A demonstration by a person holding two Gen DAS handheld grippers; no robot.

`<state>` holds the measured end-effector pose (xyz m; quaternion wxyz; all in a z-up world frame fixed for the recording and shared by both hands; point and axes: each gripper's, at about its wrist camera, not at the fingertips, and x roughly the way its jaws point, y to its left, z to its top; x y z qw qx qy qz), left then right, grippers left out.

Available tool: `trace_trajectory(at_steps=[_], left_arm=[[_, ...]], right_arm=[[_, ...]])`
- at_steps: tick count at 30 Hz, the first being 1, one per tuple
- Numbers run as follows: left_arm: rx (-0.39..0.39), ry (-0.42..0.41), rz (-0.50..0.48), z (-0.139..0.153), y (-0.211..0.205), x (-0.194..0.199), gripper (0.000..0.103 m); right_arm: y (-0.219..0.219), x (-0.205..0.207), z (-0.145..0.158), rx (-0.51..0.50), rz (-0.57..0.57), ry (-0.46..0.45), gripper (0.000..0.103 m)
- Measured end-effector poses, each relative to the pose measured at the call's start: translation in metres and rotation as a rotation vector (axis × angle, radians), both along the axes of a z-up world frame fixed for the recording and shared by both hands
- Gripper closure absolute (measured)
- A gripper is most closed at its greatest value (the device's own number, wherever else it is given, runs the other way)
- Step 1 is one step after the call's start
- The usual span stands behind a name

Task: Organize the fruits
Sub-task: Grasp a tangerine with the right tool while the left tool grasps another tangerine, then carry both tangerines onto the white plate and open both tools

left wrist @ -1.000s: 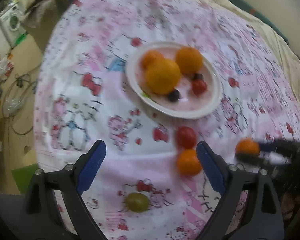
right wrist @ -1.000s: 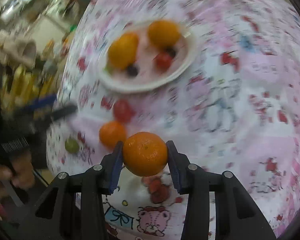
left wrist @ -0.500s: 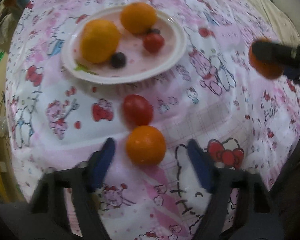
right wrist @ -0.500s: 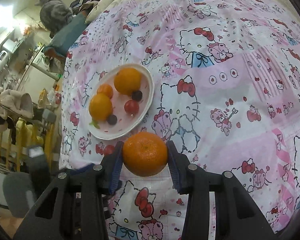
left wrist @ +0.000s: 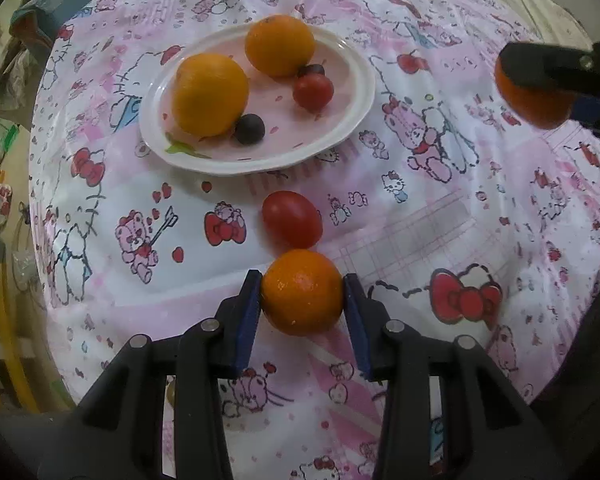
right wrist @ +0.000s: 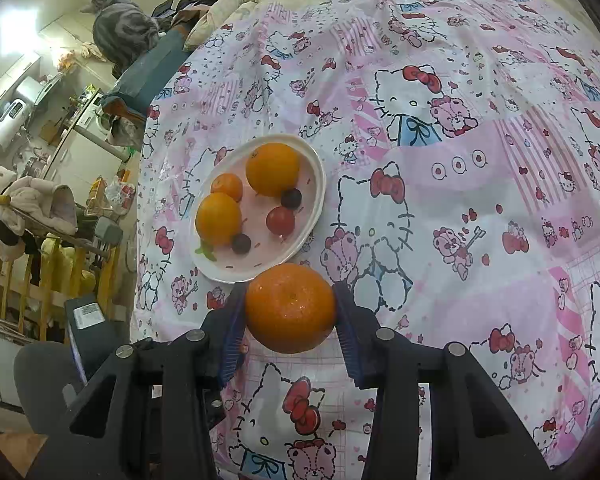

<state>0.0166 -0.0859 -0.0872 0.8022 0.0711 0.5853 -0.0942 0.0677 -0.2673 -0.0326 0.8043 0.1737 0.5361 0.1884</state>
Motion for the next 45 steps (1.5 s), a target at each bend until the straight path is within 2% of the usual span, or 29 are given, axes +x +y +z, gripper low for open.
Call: trace_trajectory(at_steps=[6, 19, 24, 29, 35, 45], left_arm=[[-0.005, -0.04, 0.01, 0.024, 0.014, -0.011, 0.067], [-0.064, -0.128, 0.123, 0.073, 0.059, 0.022, 0.067], [-0.066, -0.149, 0.135, 0.078, 0.071, 0.038, 0.067], [-0.082, -0.15, 0.148, 0.079, 0.08, 0.058, 0.067], [-0.096, -0.142, 0.144, 0.074, 0.083, 0.079, 0.067], [-0.119, -0.121, 0.175, 0.056, 0.087, 0.122, 0.067]], right_arm=[[0.0, 0.0, 0.0, -0.005, -0.001, -0.003, 0.059], [0.0, 0.001, 0.007, 0.029, 0.002, -0.042, 0.059], [0.001, 0.01, 0.012, 0.06, 0.01, -0.059, 0.059], [0.0, 0.029, 0.012, 0.037, 0.013, -0.069, 0.059], [0.005, 0.052, 0.001, 0.033, 0.024, -0.031, 0.059], [0.03, 0.081, -0.028, -0.042, 0.091, 0.016, 0.059]])
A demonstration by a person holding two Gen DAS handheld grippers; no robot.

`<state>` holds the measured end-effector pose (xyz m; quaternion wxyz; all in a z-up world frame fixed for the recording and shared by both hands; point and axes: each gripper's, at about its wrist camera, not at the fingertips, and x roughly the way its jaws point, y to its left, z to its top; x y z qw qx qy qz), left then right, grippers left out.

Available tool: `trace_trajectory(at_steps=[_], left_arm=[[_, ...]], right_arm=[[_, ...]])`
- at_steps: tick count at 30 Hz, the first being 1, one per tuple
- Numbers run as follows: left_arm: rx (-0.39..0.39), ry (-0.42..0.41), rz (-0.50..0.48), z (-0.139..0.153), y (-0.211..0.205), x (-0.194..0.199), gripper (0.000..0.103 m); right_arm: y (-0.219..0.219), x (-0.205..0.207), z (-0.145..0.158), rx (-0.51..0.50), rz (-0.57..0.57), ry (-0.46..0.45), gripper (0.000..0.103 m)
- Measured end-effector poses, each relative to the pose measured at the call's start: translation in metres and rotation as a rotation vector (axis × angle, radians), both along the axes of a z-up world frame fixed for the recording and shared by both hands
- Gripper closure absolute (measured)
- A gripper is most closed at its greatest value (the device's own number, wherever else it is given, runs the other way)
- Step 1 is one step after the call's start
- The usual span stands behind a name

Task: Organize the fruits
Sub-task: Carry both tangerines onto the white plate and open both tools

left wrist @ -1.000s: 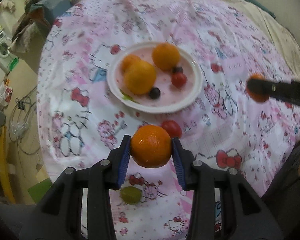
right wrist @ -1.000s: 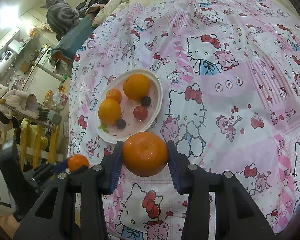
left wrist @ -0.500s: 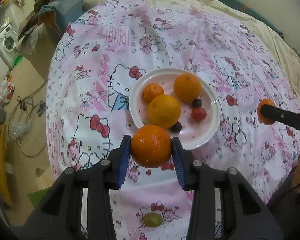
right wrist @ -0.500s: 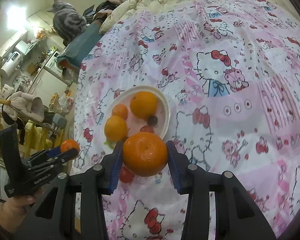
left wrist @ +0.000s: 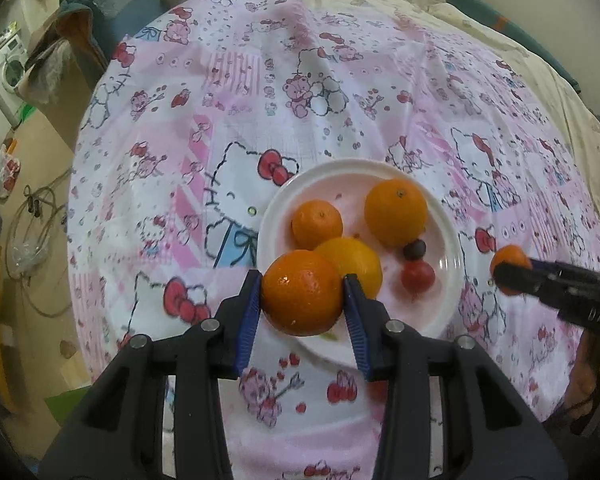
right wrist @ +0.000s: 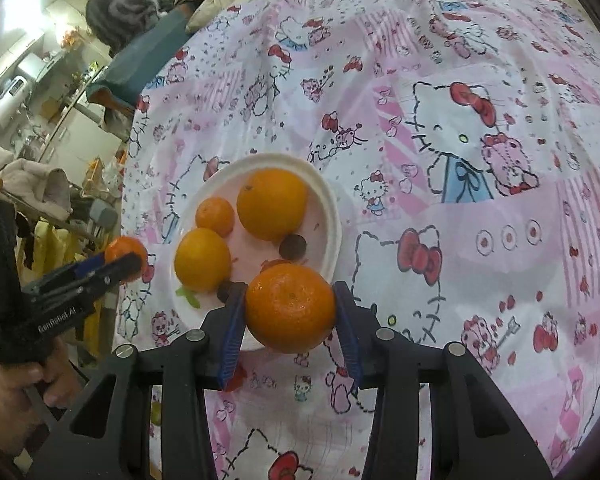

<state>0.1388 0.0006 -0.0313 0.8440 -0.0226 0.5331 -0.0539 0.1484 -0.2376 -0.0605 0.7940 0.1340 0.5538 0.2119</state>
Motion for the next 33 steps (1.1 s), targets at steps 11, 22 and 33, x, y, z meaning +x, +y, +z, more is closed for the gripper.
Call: trace_trajectory(at_steps=[11, 22, 33], left_arm=[[-0.06, 0.009, -0.002, -0.018, -0.012, 0.071, 0.067], [-0.113, 0.067, -0.039, -0.049, -0.034, 0.105, 0.066], [-0.102, 0.084, -0.029, -0.054, -0.034, 0.104, 0.065]], right_arm=[[0.018, 0.032, -0.022, -0.024, 0.052, 0.018, 0.059], [0.028, 0.039, -0.035, -0.024, 0.07, 0.045, 0.058], [0.033, 0.039, -0.04, 0.003, 0.085, 0.076, 0.057]])
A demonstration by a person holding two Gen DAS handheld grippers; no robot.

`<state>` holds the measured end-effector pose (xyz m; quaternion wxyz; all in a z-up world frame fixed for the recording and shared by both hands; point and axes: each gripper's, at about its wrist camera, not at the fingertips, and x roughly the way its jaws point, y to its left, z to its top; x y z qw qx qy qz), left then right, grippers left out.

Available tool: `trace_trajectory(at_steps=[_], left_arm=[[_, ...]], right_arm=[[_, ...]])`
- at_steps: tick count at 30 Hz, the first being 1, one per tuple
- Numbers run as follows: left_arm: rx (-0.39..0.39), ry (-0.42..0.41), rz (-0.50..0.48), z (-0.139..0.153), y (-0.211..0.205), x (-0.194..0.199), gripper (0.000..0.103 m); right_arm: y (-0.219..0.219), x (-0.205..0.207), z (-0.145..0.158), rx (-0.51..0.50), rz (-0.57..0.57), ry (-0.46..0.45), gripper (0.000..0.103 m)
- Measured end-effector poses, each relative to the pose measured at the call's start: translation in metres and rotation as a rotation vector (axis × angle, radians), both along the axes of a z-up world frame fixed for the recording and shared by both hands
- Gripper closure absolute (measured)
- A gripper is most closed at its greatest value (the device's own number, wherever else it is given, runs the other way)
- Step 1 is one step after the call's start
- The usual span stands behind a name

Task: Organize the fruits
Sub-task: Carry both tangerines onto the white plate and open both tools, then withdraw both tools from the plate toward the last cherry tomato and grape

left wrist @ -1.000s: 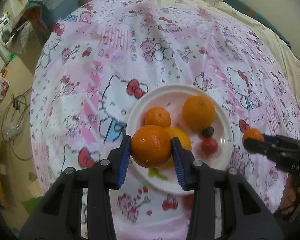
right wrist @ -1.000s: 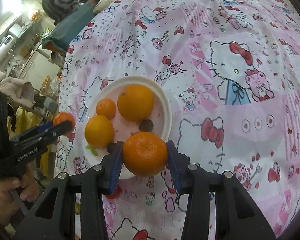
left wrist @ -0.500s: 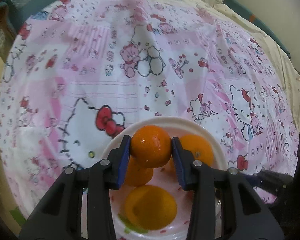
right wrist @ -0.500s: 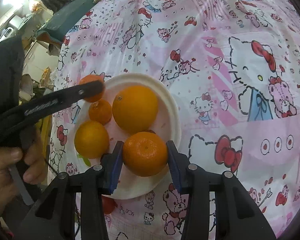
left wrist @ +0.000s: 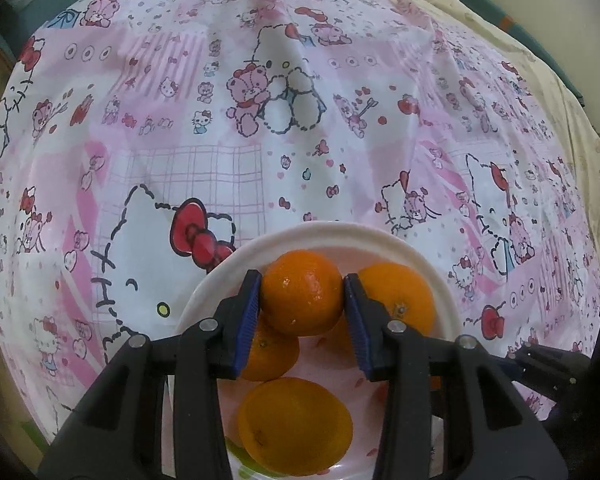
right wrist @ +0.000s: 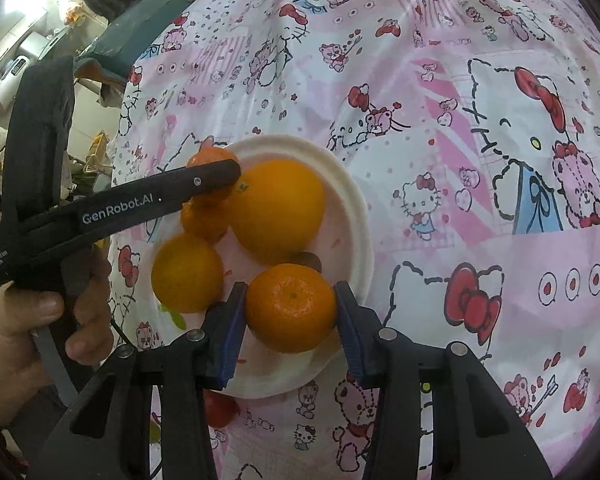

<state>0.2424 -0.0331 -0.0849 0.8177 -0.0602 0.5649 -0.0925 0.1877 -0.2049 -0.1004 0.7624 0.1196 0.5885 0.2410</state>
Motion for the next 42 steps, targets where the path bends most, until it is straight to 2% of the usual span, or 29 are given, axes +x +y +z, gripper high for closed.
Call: trace_trajectory(at_steps=[4, 5, 6, 8, 9, 10, 13, 20, 24, 28, 34, 42], left_arm=[[0.01, 0.001, -0.01, 0.0, -0.001, 0.0, 0.065], [0.01, 0.003, -0.011, 0.0, 0.0, -0.001, 0.062], [0.017, 0.006, -0.006, 0.001, 0.001, -0.002, 0.05], [0.033, -0.013, 0.024, 0.003, 0.004, -0.003, 0.03], [0.024, -0.024, 0.031, 0.005, 0.005, -0.005, 0.026], [0.01, -0.028, 0.035, 0.007, 0.006, -0.006, 0.026], [-0.002, -0.016, 0.036, 0.01, 0.007, -0.006, 0.026], [0.0, -0.058, 0.037, 0.029, 0.008, -0.016, 0.026], [-0.039, -0.085, 0.029, 0.042, 0.012, -0.028, 0.026], [-0.007, -0.109, 0.012, 0.055, 0.013, -0.042, 0.026], [-0.002, -0.12, 0.036, 0.068, 0.024, -0.064, 0.026], [0.007, -0.144, 0.055, 0.084, 0.037, -0.098, 0.026]], right_arm=[[-0.002, -0.001, 0.002, 0.008, -0.01, -0.004, 0.056], [-0.003, -0.001, 0.003, 0.012, -0.011, -0.002, 0.056], [-0.003, -0.001, 0.003, 0.015, -0.016, -0.003, 0.056], [-0.005, 0.0, 0.005, 0.05, -0.02, -0.003, 0.036], [-0.006, -0.001, 0.007, 0.084, -0.021, -0.005, 0.02], [-0.006, 0.0, 0.009, 0.091, -0.025, -0.012, 0.014], [-0.007, -0.002, 0.016, 0.084, -0.028, -0.035, 0.014], [-0.014, -0.004, 0.021, 0.077, -0.042, -0.046, 0.014], [-0.018, -0.004, 0.029, 0.105, -0.046, -0.061, 0.014], [-0.019, -0.009, 0.041, 0.085, -0.048, -0.096, 0.014], [-0.025, -0.018, 0.054, 0.073, -0.07, -0.118, 0.014], [-0.028, -0.041, 0.075, 0.101, -0.072, -0.15, 0.014]])
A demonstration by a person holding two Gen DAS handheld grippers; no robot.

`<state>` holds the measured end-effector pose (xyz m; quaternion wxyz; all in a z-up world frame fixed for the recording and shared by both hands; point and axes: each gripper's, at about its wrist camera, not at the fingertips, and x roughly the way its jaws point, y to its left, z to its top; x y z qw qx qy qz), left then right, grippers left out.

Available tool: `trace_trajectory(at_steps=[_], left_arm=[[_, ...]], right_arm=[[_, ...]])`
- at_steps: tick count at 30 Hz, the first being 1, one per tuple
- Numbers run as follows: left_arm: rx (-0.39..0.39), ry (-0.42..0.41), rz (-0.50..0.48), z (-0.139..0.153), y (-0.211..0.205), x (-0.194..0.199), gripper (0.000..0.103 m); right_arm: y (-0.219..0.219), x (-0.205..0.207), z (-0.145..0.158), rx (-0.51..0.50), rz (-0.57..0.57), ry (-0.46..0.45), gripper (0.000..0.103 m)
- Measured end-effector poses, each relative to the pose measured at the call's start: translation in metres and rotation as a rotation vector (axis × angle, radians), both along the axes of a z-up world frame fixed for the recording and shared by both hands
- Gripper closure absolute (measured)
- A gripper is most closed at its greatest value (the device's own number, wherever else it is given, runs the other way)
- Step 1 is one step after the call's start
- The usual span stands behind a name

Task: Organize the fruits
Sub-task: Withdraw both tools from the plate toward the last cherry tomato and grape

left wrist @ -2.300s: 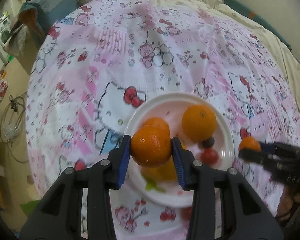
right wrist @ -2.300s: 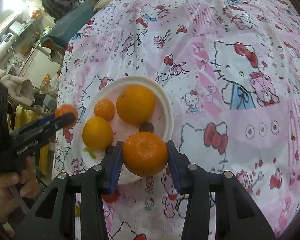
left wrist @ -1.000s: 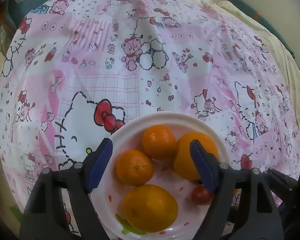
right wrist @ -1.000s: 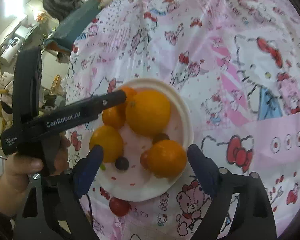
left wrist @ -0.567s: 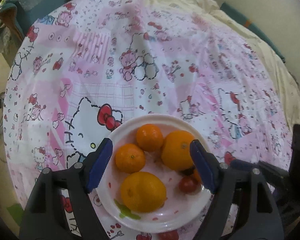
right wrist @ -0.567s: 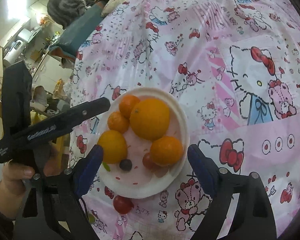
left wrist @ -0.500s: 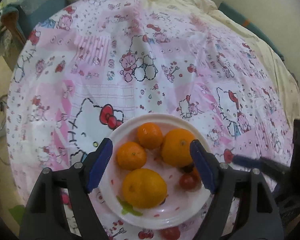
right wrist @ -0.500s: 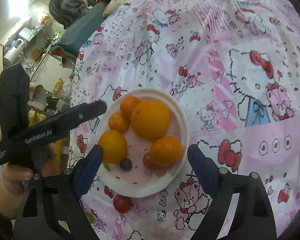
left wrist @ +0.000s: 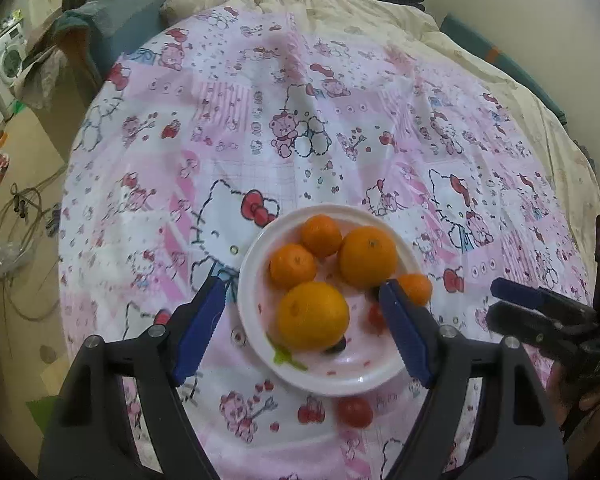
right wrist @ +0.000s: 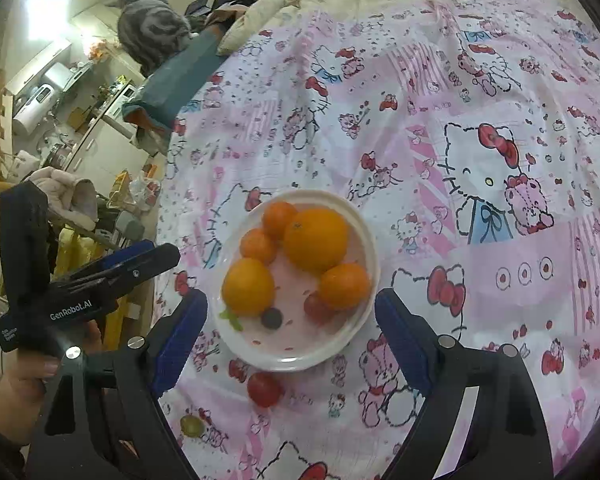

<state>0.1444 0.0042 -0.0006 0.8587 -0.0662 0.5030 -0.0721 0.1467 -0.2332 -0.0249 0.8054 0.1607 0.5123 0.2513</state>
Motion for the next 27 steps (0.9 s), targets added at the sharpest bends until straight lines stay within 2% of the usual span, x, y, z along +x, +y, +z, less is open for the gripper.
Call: trace_trajectory(at_steps=[5, 9, 18, 27], left_arm=[[-0.002, 0.004, 0.005, 0.001, 0.003, -0.027, 0.026], [0.03, 0.012, -0.012, -0.007, 0.0, -0.047, 0.026], [0.058, 0.029, -0.025, -0.014, -0.002, -0.088, 0.026], [0.066, 0.053, 0.02, -0.02, 0.007, -0.112, 0.026]], right_arm=[[-0.006, -0.014, 0.01, 0.005, -0.01, -0.006, 0.014], [-0.012, -0.027, 0.014, 0.016, -0.03, -0.007, 0.014], [-0.014, -0.055, 0.004, 0.005, -0.042, 0.031, 0.014], [-0.007, -0.07, -0.015, -0.007, -0.046, 0.095, 0.014]])
